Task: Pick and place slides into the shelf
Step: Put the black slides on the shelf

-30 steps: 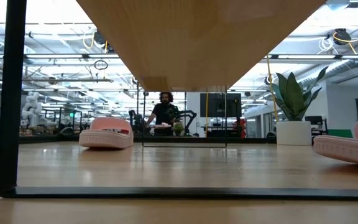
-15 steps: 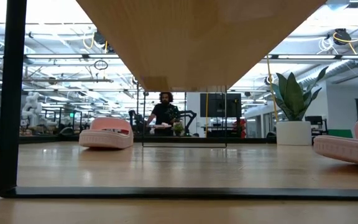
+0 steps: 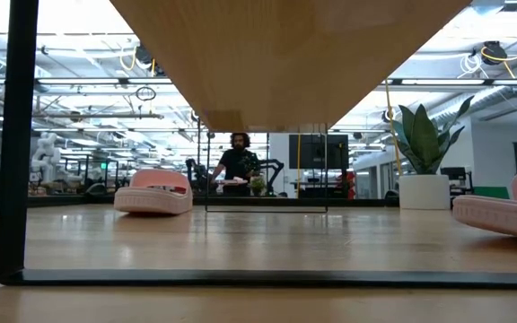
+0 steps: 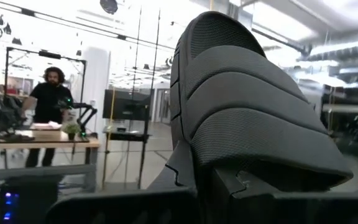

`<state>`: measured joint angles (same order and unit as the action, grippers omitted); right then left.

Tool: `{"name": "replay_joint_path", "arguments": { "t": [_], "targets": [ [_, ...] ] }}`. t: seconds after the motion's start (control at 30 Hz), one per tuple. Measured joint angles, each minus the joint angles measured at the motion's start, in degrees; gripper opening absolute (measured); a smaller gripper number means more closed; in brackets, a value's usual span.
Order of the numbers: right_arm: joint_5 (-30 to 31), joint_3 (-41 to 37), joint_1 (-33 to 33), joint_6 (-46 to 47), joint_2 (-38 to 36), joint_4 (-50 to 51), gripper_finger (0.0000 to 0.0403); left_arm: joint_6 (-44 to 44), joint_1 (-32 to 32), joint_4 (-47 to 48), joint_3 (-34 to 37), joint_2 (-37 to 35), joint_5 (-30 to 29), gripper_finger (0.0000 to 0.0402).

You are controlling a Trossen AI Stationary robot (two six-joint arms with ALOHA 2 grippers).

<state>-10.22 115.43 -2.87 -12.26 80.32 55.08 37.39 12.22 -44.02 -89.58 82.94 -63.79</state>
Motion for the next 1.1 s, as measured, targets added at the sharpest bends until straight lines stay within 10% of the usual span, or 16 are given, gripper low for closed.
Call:
{"name": "replay_joint_path", "arguments": {
  "t": [0.5,1.1],
  "targets": [
    [1.8,-17.3,1.5,-3.7,-1.6,-27.5,0.0150,-5.0,-2.9,-0.6,0.0,-0.1,-7.5,0.0000],
    [45.5,-18.3,13.0,-39.2,0.1,-41.8,0.0150,-31.0,-7.0,19.6,1.1,0.6,-11.3,0.0000]
  ]
}}
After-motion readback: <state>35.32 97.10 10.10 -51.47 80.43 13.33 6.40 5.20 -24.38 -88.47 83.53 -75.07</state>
